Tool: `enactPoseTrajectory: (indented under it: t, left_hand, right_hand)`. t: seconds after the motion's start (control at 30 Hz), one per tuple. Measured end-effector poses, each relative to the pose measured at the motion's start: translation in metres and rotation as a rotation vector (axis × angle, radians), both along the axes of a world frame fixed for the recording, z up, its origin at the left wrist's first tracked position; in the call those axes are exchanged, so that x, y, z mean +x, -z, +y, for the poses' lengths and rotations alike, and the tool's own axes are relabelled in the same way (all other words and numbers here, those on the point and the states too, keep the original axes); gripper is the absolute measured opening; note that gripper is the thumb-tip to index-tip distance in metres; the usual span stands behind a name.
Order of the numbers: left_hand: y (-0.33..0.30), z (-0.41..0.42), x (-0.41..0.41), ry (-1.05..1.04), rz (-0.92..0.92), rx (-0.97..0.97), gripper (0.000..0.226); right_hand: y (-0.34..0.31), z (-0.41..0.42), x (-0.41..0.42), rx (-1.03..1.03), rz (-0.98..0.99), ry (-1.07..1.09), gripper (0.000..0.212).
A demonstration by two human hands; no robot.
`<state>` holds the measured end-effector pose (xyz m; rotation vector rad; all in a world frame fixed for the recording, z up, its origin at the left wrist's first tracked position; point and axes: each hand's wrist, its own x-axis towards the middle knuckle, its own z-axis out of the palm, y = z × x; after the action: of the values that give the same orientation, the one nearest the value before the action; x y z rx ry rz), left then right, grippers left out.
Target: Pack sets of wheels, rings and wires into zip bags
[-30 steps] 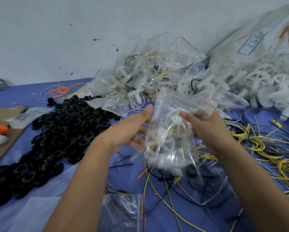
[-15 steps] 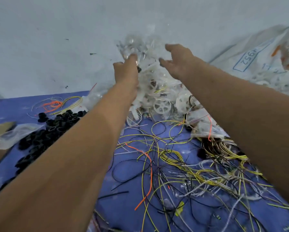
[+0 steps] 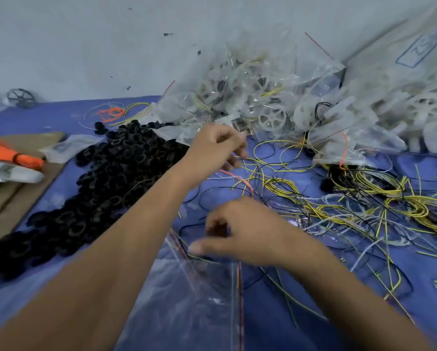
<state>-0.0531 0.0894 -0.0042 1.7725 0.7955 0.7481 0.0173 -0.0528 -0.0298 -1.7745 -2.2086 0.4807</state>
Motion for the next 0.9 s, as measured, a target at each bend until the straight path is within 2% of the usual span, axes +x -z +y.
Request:
enactPoseTrajectory:
  t: [0.03,0.07,0.1,0.17,0.23,0.3,0.37,0.47,0.53,0.6,0.63,0.73,0.9]
  left_hand:
    - [0.003,-0.003,-0.003,0.000,-0.003,-0.002,0.028]
    - [0.006,-0.006,-0.005,0.002,-0.009,-0.009,0.026]
    - [0.009,-0.008,-0.007,0.003,-0.016,-0.015,0.025]
    - [0.012,-0.012,-0.009,0.012,-0.029,-0.029,0.026]
    - [0.015,-0.016,-0.010,0.032,-0.016,-0.035,0.032]
    - [0.017,-0.020,-0.009,0.037,0.029,0.007,0.041]
    - [0.022,-0.024,-0.007,0.027,0.115,0.153,0.049]
    - [0.027,-0.027,-0.006,0.066,0.223,0.327,0.043]
    - [0.028,-0.027,-0.005,0.098,0.202,0.305,0.028]
    - [0.029,-0.024,-0.005,0.068,0.170,0.315,0.021]
    - [0.030,-0.021,-0.006,0.030,0.166,0.345,0.020]
    - [0.034,-0.011,-0.011,-0.055,0.161,0.374,0.024]
    - [0.039,-0.001,-0.016,-0.085,0.245,0.462,0.026]
  right_hand:
    - [0.004,-0.005,-0.007,-0.015,-0.158,-0.051,0.058]
    - [0.006,-0.008,-0.011,-0.038,-0.226,-0.091,0.059]
    - [0.008,-0.009,-0.013,-0.068,-0.213,-0.126,0.056]
    - [0.009,-0.006,-0.009,-0.093,-0.039,-0.155,0.037]
    - [0.010,0.003,0.002,0.014,0.157,-0.083,0.019]
    - [0.009,0.013,0.019,0.166,0.301,0.073,0.015]
    - [0.007,0.019,0.035,0.282,0.378,0.219,0.013]
    - [0.010,0.022,0.054,0.377,0.537,0.424,0.009]
    - [0.014,0.019,0.061,0.336,0.729,0.535,0.017]
    - [0.017,0.013,0.070,0.178,0.892,0.581,0.029]
    - [0.017,0.010,0.075,0.079,0.945,0.569,0.028]
    - [0.014,0.004,0.089,-0.086,0.938,0.432,0.012]
    - [0.012,0.002,0.095,-0.092,0.897,0.392,0.020]
